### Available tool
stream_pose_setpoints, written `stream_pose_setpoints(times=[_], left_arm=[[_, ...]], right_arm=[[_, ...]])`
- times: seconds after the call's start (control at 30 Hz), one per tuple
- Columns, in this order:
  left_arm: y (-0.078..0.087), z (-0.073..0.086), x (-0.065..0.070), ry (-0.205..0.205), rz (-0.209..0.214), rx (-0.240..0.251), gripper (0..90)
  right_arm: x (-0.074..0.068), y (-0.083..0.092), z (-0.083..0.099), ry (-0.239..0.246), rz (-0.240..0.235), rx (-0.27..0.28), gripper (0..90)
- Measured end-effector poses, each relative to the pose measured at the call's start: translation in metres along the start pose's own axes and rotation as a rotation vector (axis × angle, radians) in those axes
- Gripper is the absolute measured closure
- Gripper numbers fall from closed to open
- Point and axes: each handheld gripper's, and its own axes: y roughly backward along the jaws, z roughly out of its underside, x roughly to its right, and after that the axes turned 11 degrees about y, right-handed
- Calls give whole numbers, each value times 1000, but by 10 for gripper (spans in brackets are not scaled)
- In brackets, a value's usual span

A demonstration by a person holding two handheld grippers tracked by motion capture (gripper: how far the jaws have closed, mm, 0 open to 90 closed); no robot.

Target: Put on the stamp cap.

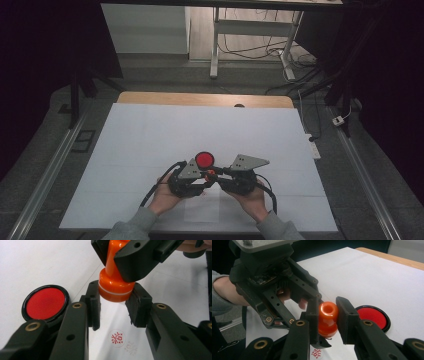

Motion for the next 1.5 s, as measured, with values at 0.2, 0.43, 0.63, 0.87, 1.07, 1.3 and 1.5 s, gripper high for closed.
stream_pose_setpoints(times=[0.2, 0.43, 0.63, 0.87, 1.07, 1.3, 1.5], left_arm=[[0, 0, 0, -2, -4, 3, 646], [2, 0, 2, -19, -21, 16, 647], [3, 0, 3, -19, -25, 18, 648], [3, 0, 3, -19, -24, 20, 648], [3, 0, 2, -21, -21, 13, 648], [2, 1, 0, -25, -23, -6, 648], [1, 2, 1, -28, -23, -19, 648]], right_arm=[[0, 0, 0, 0, 3, 7, 722], [-1, 1, 0, -3, 4, 14, 723], [-1, 1, 0, -1, 4, 21, 725], [-2, 1, 1, 3, 9, 24, 727], [-4, 0, 2, 14, 17, 27, 728], [-5, -3, 6, 3, 20, 37, 730], [-4, -4, 8, -2, 13, 29, 730]])
